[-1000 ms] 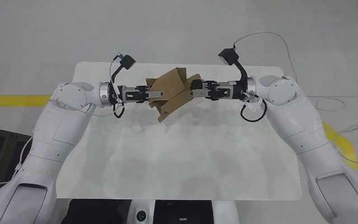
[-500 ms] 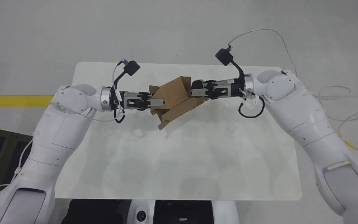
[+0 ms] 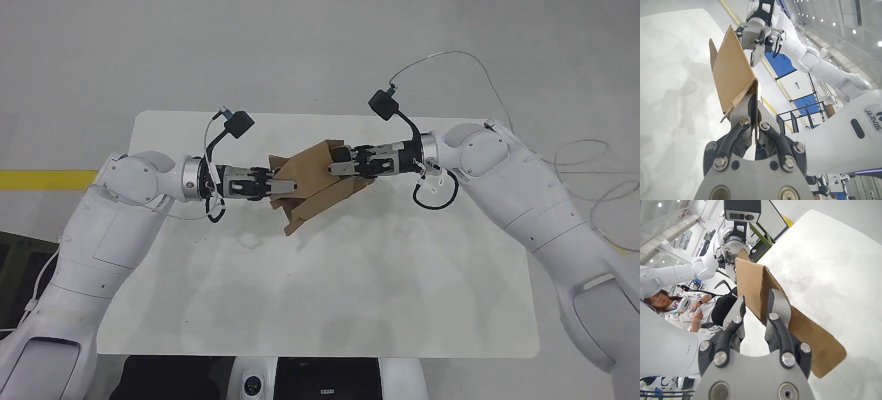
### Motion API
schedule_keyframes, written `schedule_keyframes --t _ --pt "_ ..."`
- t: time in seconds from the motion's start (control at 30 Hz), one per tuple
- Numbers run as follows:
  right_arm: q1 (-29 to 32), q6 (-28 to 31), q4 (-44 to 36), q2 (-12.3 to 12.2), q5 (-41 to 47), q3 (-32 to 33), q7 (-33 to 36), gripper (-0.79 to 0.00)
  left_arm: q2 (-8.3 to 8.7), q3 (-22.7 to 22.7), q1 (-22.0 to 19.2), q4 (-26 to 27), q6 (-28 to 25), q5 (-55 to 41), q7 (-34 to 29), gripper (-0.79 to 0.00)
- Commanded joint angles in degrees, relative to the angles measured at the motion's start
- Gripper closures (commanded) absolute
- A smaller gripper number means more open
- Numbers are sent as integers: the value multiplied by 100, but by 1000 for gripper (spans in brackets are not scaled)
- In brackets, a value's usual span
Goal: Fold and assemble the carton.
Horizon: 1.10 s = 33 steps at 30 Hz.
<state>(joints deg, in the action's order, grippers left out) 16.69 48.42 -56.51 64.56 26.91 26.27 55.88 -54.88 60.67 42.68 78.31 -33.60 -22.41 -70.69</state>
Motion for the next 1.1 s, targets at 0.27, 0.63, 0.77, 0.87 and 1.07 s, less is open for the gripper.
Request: schedule_keyframes --t 0.27,0.63,0.77,0.87,1.07 --pt "-170 11 -54 90 607 -525 -11 -212 50 -47 15 50 -53 -10 53 0" --pt "-402 -8 -66 87 976 -1021 9 -114 116 -115 45 160 -83 -12 83 0" --pt "-470 1 -39 81 1076 -1181 0 0 141 -141 41 172 -87 -14 88 0" --pt "-511 20 -4 78 1164 -1277 -19 0 157 -150 36 161 -98 -29 98 -391" --pt "-570 108 62 72 1318 -1418 -108 0 170 -167 20 83 -59 -225 59 -785"
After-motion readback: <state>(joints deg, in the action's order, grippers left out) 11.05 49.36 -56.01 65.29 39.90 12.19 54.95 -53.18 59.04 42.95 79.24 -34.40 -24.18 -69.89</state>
